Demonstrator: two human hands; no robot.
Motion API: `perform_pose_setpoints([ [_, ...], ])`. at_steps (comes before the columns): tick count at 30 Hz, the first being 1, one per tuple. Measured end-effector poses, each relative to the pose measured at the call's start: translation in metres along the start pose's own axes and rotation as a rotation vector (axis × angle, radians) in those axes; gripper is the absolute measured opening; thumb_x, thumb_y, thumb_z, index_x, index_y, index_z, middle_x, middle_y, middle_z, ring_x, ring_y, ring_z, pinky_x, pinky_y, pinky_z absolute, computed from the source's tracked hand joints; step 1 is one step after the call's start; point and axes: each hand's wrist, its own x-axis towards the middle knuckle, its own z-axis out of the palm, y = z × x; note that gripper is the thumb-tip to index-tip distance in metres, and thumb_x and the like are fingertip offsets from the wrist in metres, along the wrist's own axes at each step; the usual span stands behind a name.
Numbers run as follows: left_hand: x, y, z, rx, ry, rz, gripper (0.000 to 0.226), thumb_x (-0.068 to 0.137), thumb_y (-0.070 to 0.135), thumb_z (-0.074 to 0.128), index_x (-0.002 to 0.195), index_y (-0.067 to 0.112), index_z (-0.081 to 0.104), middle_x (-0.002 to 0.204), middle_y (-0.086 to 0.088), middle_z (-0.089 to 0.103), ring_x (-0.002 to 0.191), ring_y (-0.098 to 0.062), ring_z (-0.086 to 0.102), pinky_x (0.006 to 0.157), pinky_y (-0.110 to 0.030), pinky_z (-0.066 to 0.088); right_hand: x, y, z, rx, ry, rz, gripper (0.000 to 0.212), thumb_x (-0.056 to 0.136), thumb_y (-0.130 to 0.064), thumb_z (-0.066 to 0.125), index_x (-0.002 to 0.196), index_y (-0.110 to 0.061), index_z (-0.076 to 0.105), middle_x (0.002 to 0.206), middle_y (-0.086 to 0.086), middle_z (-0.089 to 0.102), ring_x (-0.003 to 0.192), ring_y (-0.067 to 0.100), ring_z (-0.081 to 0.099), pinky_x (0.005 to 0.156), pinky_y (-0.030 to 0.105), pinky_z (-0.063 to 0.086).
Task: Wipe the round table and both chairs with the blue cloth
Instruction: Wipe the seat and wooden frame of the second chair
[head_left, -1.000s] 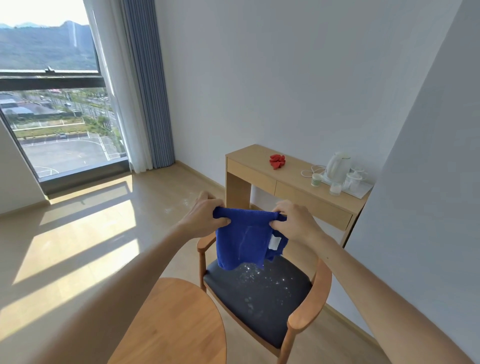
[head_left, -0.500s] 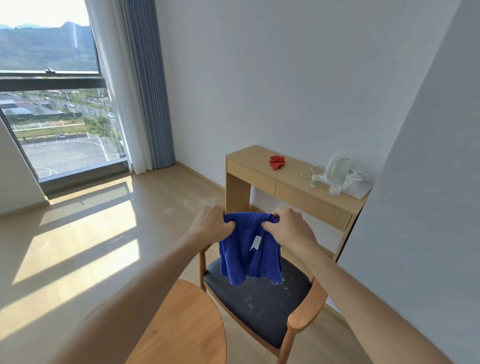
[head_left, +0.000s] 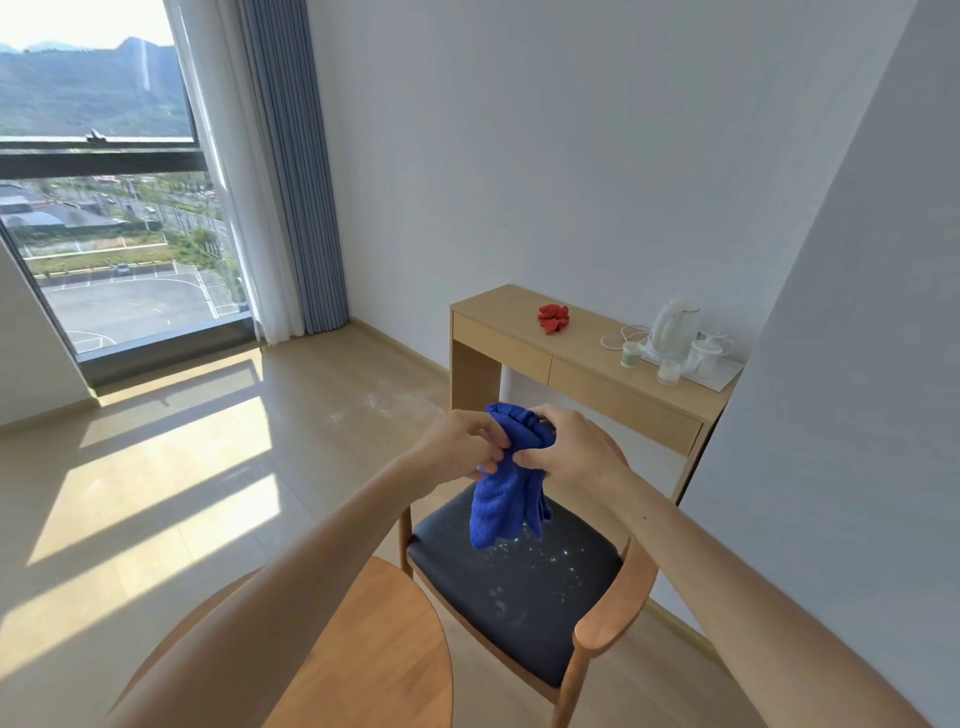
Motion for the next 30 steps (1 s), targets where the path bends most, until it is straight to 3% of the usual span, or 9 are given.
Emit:
perform_pose_setpoints([
  [3,0.004,-0.007,0.0,0.226,0.176,0.16,0.025,0.078,0.005,0.061,0.098,0.018,0.052,0.096,0.0,0.057,0.09,-0.021,0.058,0.071,-0.031,0.051,0.0,0.015,-0.004,0.124,0.02,-0.013,0.036,0.08,-0.005,0.069,0.114,-0.016,0.063,0.098,-0.001,0.068,0.089,0.016,0.063,0.061,0.008,0.041],
  [6,0.012,-0.005,0.007,0.237,0.067,0.292,0.053,0.075,0.016,0.073,0.12,0.019,0.045,0.115,0.007,0.05,0.103,-0.011,0.052,0.073,-0.014,0.042,-0.003,0.033,-0.005,0.24,0.004,-0.04,0.037,0.079,0.0,0.069,0.111,-0.017,0.065,0.1,0.0,0.069,0.095,0.017,0.065,0.07,0.015,0.048],
  [11,0.027,0.007,0.033,0.19,-0.061,0.347,0.028,0.079,0.02,0.074,0.104,0.019,0.061,0.101,0.001,0.064,0.092,-0.018,0.061,0.079,-0.027,0.053,-0.017,0.075,-0.019,0.423,-0.028,-0.034,0.037,0.079,-0.013,0.077,0.11,-0.029,0.065,0.105,-0.006,0.069,0.104,0.016,0.065,0.087,0.031,0.055],
  [14,0.04,0.016,0.051,0.043,-0.106,0.337,0.023,0.079,0.02,0.074,0.099,0.02,0.063,0.1,-0.001,0.066,0.093,-0.023,0.064,0.079,-0.035,0.057,-0.028,0.102,-0.032,0.479,-0.081,-0.017,0.061,0.067,-0.036,0.084,0.122,-0.033,0.059,0.116,-0.008,0.067,0.112,0.016,0.062,0.097,0.044,0.052],
  [17,0.051,0.028,0.068,-0.101,-0.099,0.294,0.028,0.077,0.022,0.076,0.101,0.016,0.063,0.104,-0.008,0.066,0.095,-0.027,0.065,0.078,-0.038,0.057,-0.033,0.122,-0.04,0.376,-0.089,-0.045,0.086,0.06,-0.044,0.086,0.133,-0.048,0.042,0.129,-0.017,0.057,0.121,0.01,0.054,0.1,0.041,0.048],
  [21,0.071,0.037,0.08,-0.218,-0.077,0.234,0.026,0.08,0.014,0.075,0.102,0.01,0.062,0.108,-0.019,0.063,0.099,-0.034,0.063,0.076,-0.039,0.059,-0.028,0.141,-0.05,0.228,-0.063,-0.075,0.089,0.058,-0.04,0.086,0.124,-0.064,0.032,0.129,-0.02,0.053,0.12,0.005,0.052,0.1,0.039,0.048],
  [24,0.09,0.037,0.078,-0.215,-0.101,0.202,0.025,0.081,0.013,0.073,0.103,0.008,0.062,0.109,-0.02,0.064,0.094,-0.03,0.065,0.074,-0.035,0.058,-0.016,0.156,-0.057,0.223,-0.095,-0.051,0.083,0.06,-0.036,0.084,0.131,-0.046,0.041,0.126,-0.016,0.057,0.115,0.006,0.056,0.097,0.039,0.05],
  [26,0.106,0.033,0.073,-0.214,-0.124,0.18,0.025,0.082,0.013,0.073,0.104,0.007,0.062,0.108,-0.02,0.063,0.091,-0.026,0.065,0.073,-0.033,0.057,-0.005,0.165,-0.063,0.261,-0.112,0.003,0.067,0.063,-0.031,0.082,0.123,-0.034,0.052,0.116,-0.011,0.064,0.104,0.005,0.062,0.091,0.035,0.053],
  [30,0.144,0.013,0.065,-0.193,-0.229,0.154,0.039,0.078,0.021,0.073,0.115,0.015,0.06,0.107,-0.014,0.063,0.096,-0.026,0.066,0.079,-0.035,0.056,0.028,0.184,-0.075,0.169,-0.142,0.038,0.045,0.075,-0.017,0.08,0.112,-0.032,0.059,0.1,-0.016,0.066,0.091,0.002,0.062,0.076,0.018,0.05],
])
